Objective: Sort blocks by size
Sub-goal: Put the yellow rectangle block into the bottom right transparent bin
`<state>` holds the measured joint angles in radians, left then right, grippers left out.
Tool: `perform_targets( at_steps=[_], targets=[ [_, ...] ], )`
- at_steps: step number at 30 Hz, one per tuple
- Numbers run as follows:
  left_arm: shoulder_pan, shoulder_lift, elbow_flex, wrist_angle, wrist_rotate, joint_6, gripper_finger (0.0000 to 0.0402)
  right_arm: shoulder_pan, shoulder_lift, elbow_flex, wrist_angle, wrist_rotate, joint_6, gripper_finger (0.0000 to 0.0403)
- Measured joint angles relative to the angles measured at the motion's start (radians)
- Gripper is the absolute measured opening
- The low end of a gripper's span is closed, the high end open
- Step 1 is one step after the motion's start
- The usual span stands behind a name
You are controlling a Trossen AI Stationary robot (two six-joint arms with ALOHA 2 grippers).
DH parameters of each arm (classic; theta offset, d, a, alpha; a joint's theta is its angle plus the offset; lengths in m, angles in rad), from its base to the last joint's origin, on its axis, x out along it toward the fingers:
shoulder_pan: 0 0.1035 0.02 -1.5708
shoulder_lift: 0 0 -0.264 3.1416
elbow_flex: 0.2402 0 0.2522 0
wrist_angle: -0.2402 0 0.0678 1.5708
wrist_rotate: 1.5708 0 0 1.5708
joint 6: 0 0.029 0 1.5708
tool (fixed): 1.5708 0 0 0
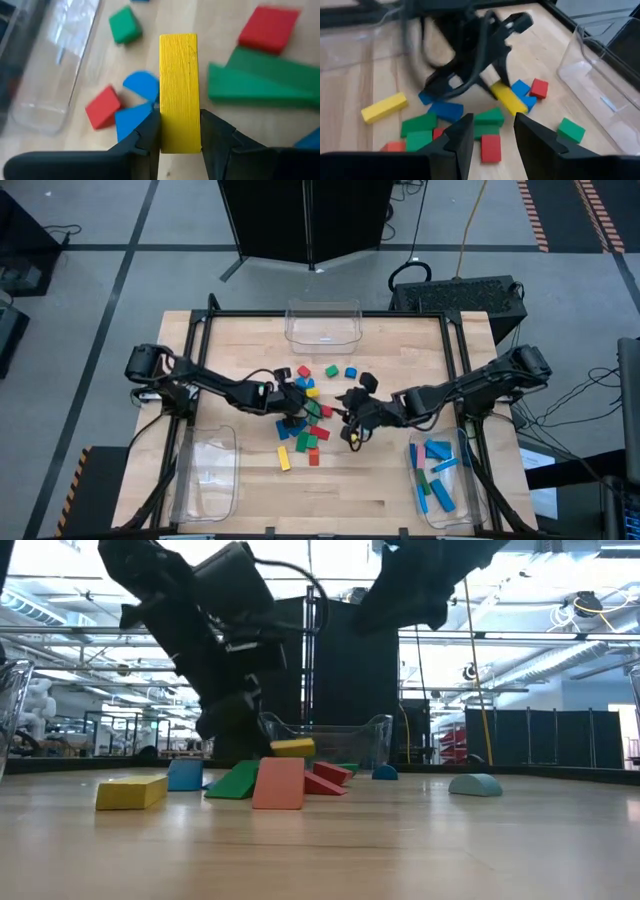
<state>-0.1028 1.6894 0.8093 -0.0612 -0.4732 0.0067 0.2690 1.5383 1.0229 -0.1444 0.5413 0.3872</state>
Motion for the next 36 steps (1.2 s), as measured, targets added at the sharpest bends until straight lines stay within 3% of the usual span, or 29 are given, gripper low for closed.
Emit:
perform_targets(
  at_steps=[5, 9, 18, 20, 24, 36],
  targets=[
    [-0.05, -0.001, 0.045, 0.001, -0.059, 0.03, 0.01, -0.057, 0.0, -0.008, 0.013, -0.063, 0.035, 0.0135],
    [-0.096, -0.002, 0.079, 0.002, -0.141, 0.06, 0.01, -0.106, -0.001, -0.091, 0.125, -0.149, 0.036, 0.0135],
    [-0.164, -0.002, 0.105, 0.049, -0.209, 0.128, 0.01, -0.247, 0.0, -0.376, 0.686, -0.463, 0.104, 0.0135],
    [-0.175, -0.002, 0.105, 0.075, -0.245, 0.167, 0.01, -0.269, -0.001, -0.41, 0.735, -0.502, 0.143, 0.0135],
    [-0.186, -0.003, 0.105, 0.128, -0.304, 0.258, 0.01, -0.279, -0.001, -0.439, 0.775, -0.52, 0.177, 0.0135],
    [-0.184, -0.004, 0.106, 0.197, -0.313, 0.299, 0.01, -0.267, -0.001, -0.439, 0.836, -0.525, 0.154, 0.0135]
  ],
)
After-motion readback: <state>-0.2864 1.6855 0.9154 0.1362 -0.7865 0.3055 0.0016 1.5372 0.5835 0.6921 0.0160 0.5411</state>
